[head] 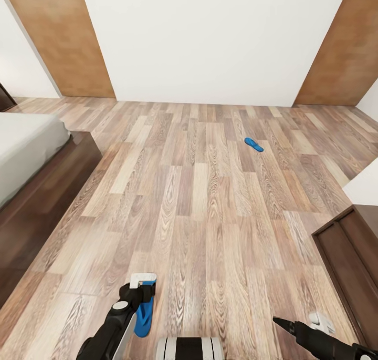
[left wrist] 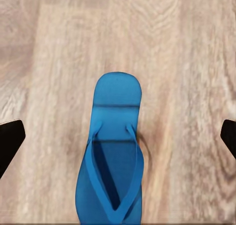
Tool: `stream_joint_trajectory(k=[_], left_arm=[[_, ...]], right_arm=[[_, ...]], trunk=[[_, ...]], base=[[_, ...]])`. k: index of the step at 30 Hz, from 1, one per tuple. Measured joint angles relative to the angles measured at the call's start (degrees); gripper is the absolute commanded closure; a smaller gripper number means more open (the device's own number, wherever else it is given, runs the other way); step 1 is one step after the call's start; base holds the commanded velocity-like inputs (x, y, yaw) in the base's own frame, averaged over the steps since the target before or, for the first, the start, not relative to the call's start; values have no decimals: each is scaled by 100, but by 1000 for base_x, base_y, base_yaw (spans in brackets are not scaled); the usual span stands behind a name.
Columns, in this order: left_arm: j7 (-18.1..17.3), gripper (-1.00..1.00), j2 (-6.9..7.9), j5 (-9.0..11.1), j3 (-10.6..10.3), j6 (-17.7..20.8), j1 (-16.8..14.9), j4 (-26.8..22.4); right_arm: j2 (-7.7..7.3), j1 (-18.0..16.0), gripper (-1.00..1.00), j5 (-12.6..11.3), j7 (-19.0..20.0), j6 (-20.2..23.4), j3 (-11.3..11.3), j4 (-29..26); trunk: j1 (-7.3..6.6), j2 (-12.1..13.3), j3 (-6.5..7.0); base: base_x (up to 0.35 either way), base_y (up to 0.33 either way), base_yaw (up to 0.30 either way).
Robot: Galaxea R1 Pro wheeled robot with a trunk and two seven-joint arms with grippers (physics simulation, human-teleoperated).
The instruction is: In the bedroom, move the book from the bed onto either nightstand, and place the two sandals side by side next to the bed.
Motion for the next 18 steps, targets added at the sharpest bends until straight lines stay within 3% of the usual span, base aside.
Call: stream_joint_trajectory(k=[15,16,18], left_arm=[[3,-100,-8,0,-10,20,0,7],[4,-100,-8,0,-11,22,0,7],[4,-100,-8,0,-11,23,0,7]], right_arm=[[-13,6,-100,-72,95,23,-18,-6],[-24,7,-100,-249,483,31,-38,-7],[-38,7,-100,-354,812,36,-46,-3]], trunk=[[39,-20,-333],[41,-22,-355],[46,-24,-399]], base=[[0,0,0],[0,0,0],[0,0,0]])
